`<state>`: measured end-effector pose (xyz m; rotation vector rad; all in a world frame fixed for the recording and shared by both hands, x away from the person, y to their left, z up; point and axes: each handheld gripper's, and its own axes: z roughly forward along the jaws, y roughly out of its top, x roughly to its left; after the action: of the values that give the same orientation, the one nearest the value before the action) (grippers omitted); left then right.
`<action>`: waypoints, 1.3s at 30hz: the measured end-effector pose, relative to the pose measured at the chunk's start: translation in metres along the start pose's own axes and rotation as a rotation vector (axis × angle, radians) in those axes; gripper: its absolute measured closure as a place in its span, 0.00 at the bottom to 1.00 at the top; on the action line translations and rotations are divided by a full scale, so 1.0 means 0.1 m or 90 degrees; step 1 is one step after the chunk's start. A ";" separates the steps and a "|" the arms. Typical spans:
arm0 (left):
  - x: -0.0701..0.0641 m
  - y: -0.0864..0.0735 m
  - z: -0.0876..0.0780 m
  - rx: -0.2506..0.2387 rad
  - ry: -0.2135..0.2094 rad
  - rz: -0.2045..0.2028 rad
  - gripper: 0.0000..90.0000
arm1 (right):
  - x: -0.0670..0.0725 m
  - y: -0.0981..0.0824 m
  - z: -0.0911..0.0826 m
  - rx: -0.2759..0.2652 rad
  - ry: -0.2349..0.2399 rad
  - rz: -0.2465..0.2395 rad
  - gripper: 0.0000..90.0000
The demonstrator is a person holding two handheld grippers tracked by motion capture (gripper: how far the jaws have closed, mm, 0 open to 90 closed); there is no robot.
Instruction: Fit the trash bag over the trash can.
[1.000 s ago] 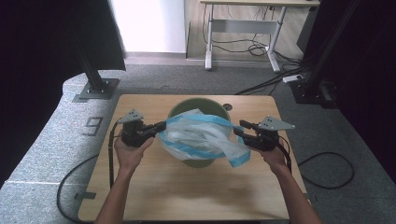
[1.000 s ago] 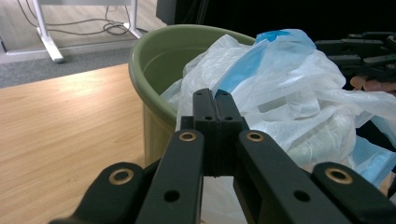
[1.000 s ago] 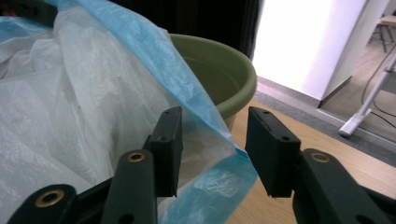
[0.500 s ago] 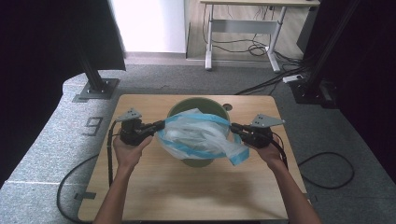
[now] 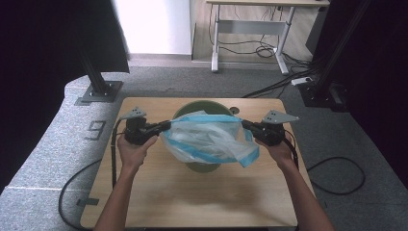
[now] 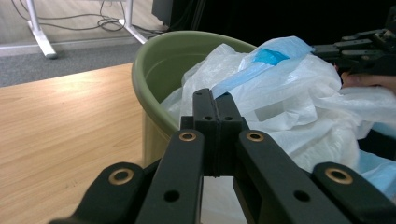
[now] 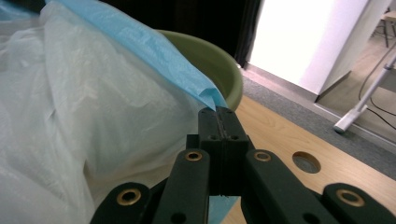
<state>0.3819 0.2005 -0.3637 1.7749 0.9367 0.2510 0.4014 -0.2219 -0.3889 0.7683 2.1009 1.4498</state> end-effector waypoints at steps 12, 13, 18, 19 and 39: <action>0.13 0.12 0.13 0.027 0.009 -0.008 1.00 | -0.12 0.16 0.24 0.007 -0.057 0.025 0.98; 0.15 0.13 0.14 0.029 0.011 -0.010 1.00 | -0.13 0.17 0.25 0.007 -0.061 0.026 0.98; 0.26 0.13 0.22 0.047 0.020 -0.023 1.00 | -0.16 0.17 0.38 0.016 -0.076 0.033 0.98; 0.27 0.13 0.23 0.047 0.021 -0.025 1.00 | -0.18 0.16 0.40 0.019 -0.080 0.034 0.98; 0.39 0.05 0.36 0.041 0.049 -0.025 1.00 | -0.25 0.00 0.67 0.029 -0.078 0.066 0.98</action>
<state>0.4309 0.2016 -0.3840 1.8155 1.0430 0.2678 0.4639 -0.1936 -0.4094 0.9710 2.0343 1.3745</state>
